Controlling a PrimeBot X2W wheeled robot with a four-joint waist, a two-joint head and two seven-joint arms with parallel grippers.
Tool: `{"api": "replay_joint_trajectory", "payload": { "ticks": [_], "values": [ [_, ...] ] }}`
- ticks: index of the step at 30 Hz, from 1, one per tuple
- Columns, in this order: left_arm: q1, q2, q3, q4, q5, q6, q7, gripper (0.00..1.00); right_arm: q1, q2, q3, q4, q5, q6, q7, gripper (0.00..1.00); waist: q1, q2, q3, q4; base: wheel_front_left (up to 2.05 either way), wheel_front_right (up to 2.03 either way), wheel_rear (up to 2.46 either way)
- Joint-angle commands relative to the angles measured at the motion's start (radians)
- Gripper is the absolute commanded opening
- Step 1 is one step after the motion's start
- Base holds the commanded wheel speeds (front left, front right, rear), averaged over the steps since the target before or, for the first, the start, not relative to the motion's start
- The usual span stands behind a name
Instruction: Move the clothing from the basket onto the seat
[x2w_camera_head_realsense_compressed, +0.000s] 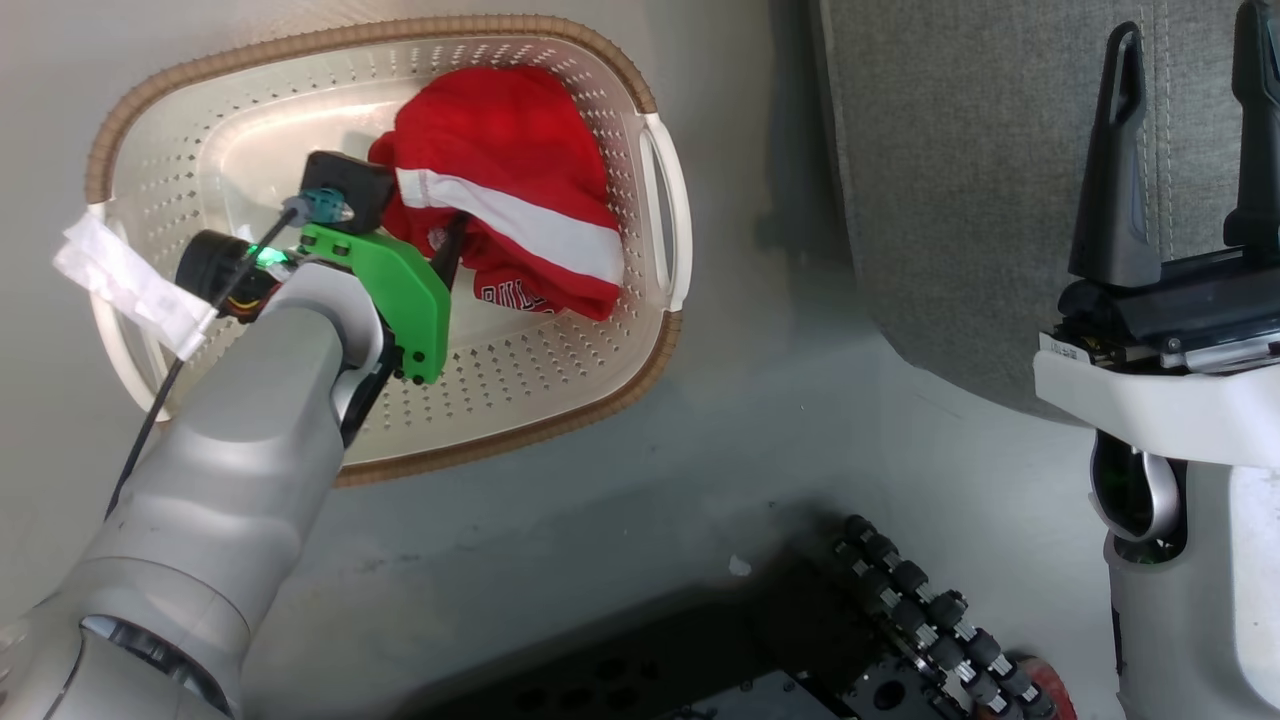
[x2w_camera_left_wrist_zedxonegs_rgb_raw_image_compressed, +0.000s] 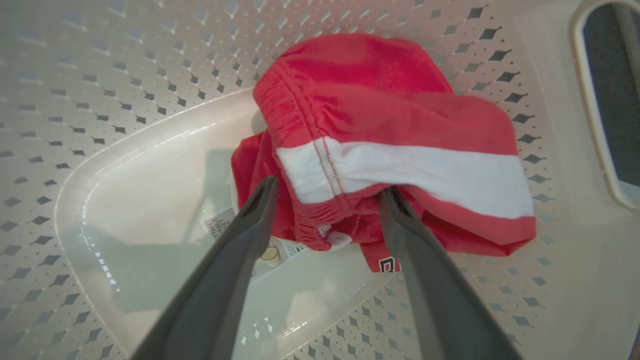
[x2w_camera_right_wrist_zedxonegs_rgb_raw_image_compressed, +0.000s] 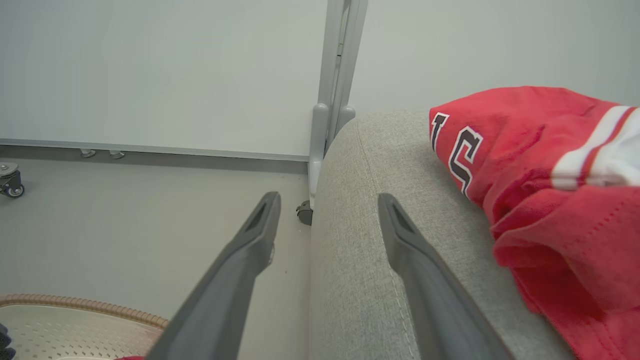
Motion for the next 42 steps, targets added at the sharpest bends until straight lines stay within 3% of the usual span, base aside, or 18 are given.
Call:
{"api": "replay_joint_trajectory", "payload": {
  "ticks": [1,15,16,17,23,31,35,42],
  "values": [
    [-0.023,0.005,-0.002,0.018,-0.010,-0.002,-0.005,1.00,-0.002,0.000,0.003,-0.006,0.003,-0.001,0.000,1.00,-0.0001,0.0000,0.013,-0.010,0.00,0.00,0.00],
    [-0.059,0.014,-0.108,-0.056,-0.096,-0.002,-0.024,1.00,-0.011,0.000,0.002,-0.005,-0.004,-0.001,0.000,1.00,-0.0001,0.0000,0.047,-0.004,0.00,0.00,0.00],
    [-0.059,0.015,-0.120,-0.057,-0.102,-0.002,-0.022,0.43,-0.017,0.000,0.004,-0.005,-0.005,-0.001,0.000,1.00,-0.0001,0.0000,0.047,-0.004,0.00,0.00,0.00],
    [-0.059,0.017,-0.132,-0.062,-0.107,-0.002,-0.017,0.00,-0.021,0.000,0.006,-0.004,-0.005,-0.001,0.000,1.00,-0.0001,0.0000,0.047,-0.004,0.00,0.00,0.00],
    [-0.038,0.022,-0.194,-0.061,-0.134,-0.002,-0.051,0.00,-0.012,0.000,0.003,0.018,-0.012,-0.001,0.000,1.00,-0.0001,0.0000,-0.004,0.016,0.00,0.00,0.00],
    [0.045,-0.010,-0.237,-0.056,-0.154,-0.001,-0.141,0.00,0.022,-0.001,0.048,0.057,-0.057,-0.001,0.000,1.00,-0.0001,0.0000,-0.202,0.072,0.00,0.00,0.00],
    [0.078,-0.022,-0.188,-0.091,-0.127,0.001,-0.153,0.00,0.039,-0.001,0.072,0.085,-0.072,-0.001,0.000,1.00,-0.0001,0.0000,-0.315,0.110,0.00,0.00,0.00],
    [0.228,-0.005,-0.032,-0.249,0.013,0.059,-0.153,0.00,0.106,-0.001,0.090,0.148,-0.057,-0.001,0.000,1.00,-0.0001,0.0000,-0.533,0.170,0.00,0.00,0.00]
  ]
}}
